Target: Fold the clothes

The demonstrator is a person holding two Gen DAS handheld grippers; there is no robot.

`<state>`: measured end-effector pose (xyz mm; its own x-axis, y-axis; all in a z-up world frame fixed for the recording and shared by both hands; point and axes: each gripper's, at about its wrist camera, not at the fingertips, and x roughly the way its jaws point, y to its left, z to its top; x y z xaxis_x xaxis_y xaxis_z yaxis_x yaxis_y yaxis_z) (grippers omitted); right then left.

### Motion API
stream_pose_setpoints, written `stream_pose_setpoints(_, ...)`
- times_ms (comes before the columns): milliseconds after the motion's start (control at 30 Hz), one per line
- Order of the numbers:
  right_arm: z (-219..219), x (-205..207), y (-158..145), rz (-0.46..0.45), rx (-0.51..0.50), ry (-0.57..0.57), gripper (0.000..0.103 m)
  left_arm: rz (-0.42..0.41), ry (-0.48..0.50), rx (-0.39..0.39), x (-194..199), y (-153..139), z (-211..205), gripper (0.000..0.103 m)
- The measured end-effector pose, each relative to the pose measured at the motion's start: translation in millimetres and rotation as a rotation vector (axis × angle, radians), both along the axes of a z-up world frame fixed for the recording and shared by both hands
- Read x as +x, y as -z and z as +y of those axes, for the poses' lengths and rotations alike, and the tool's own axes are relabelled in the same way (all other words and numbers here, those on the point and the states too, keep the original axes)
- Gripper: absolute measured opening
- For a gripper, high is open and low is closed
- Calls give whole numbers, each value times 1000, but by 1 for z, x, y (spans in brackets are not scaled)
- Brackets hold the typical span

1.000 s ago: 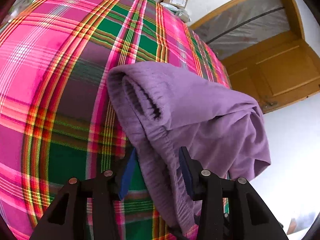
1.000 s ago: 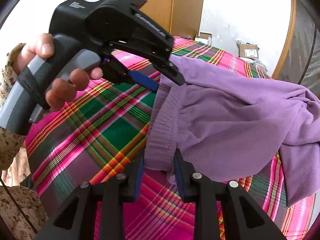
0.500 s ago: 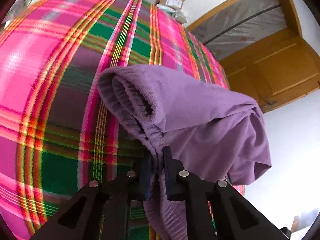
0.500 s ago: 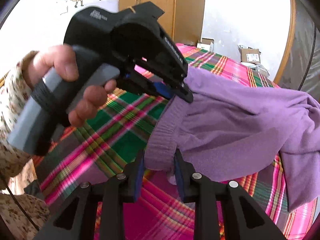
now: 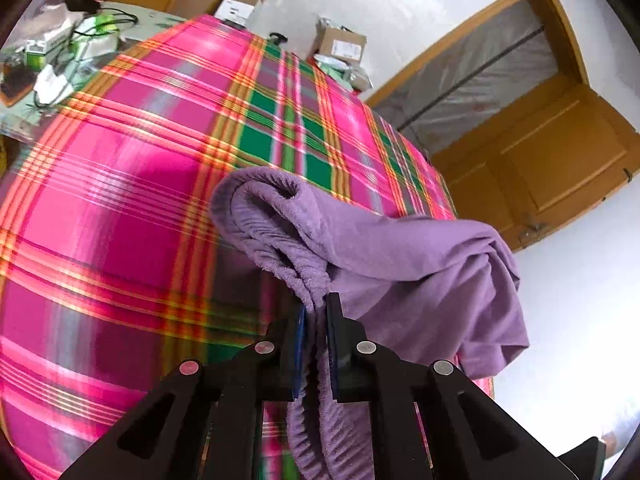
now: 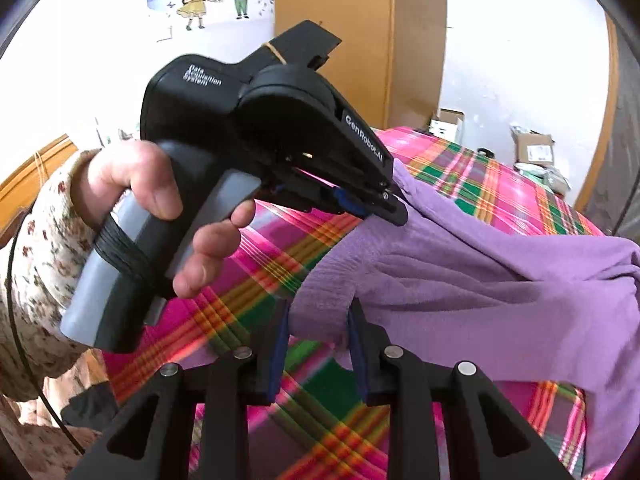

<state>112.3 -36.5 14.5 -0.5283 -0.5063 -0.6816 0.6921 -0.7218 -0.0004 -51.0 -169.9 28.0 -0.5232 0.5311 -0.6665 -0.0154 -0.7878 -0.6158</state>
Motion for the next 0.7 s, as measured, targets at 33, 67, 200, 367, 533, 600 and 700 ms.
stream_pose_setpoints(33,-5,0,0,-2,-6,-9,28,3,-9,-2,1,0,-5,10)
stream_pose_setpoints(67,-10,0,-1,-4,-11,-19,28,7,-17,-4,1,-1,-9,10)
stream_pose_setpoints(200,-33,0,-3,-1,-28,-60,28,17,-49,-12,2,-3,-31,10)
stream_pose_setpoints(367,-57,-9,-5,-15,-58,-100,28,25,-85,-33,5,-5,-59,10)
stream_pose_setpoints(533,-79,-17,-5,-30,-77,-137,28,15,-110,-49,4,-1,-75,10)
stream_pose_setpoints(600,-86,-19,-5,-38,-85,-150,28,16,-120,-54,7,-1,-82,10)
stream_pose_setpoints(700,-95,-23,-5,-50,-99,-168,28,14,-144,-60,10,-1,-91,10)
